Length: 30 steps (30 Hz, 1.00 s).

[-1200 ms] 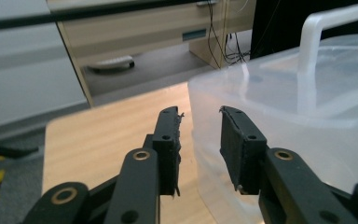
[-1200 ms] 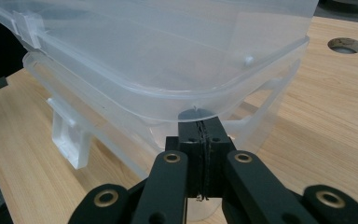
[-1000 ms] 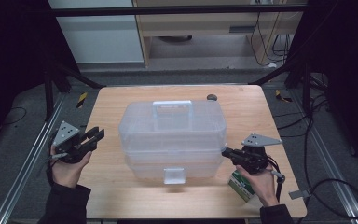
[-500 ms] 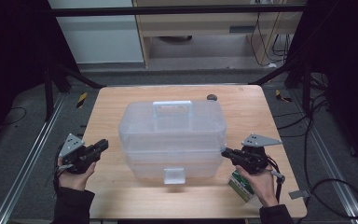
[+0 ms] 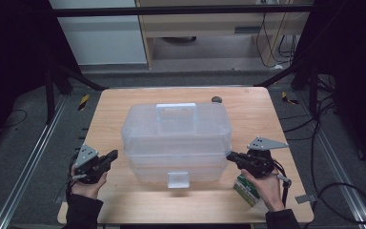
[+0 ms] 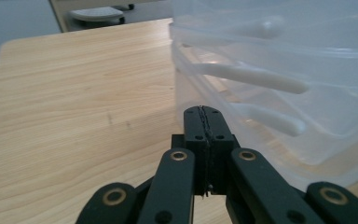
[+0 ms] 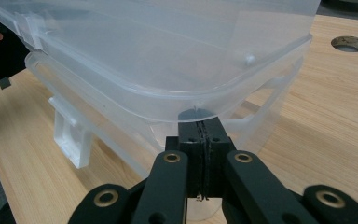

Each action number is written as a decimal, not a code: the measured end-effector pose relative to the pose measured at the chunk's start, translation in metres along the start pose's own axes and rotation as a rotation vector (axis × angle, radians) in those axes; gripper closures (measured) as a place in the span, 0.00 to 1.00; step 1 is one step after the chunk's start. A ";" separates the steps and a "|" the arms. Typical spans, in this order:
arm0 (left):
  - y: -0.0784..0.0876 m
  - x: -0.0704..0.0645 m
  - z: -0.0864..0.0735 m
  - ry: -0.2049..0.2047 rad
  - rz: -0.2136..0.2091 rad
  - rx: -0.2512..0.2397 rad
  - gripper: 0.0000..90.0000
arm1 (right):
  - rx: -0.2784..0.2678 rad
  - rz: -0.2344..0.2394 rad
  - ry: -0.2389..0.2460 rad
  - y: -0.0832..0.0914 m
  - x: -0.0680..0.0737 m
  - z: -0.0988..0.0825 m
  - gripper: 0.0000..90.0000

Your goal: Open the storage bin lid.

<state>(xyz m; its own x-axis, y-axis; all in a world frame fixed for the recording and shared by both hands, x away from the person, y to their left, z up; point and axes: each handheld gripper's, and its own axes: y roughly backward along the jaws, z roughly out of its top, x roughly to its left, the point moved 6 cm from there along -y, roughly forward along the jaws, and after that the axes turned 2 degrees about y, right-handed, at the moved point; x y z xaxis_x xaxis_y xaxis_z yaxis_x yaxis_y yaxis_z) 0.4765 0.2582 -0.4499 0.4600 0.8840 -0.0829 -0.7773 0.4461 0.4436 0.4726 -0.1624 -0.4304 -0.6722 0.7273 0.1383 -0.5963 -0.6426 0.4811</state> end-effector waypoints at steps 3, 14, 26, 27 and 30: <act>0.002 -0.009 0.001 -0.014 -0.066 -0.020 1.00 | 0.000 0.001 -0.002 0.000 0.000 0.000 0.99; 0.004 -0.029 0.008 -0.076 -0.188 -0.052 1.00 | -0.005 0.005 -0.006 0.000 0.000 0.001 0.99; 0.011 -0.031 0.027 -0.107 -0.166 -0.089 1.00 | -0.055 0.005 -0.013 0.002 -0.002 0.012 0.99; 0.012 -0.030 0.031 -0.112 -0.168 -0.103 1.00 | -0.061 0.006 -0.009 0.002 -0.002 0.015 0.99; 0.013 -0.029 0.034 -0.109 -0.164 -0.104 1.00 | -0.073 0.007 -0.011 0.003 -0.003 0.020 0.99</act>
<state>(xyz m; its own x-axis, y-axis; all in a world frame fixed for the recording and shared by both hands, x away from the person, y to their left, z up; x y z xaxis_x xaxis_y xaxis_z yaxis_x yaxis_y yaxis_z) 0.4678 0.2338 -0.4115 0.6228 0.7810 -0.0472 -0.7261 0.5994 0.3368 0.4819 -0.1619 -0.4120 -0.6719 0.7250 0.1515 -0.6222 -0.6635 0.4155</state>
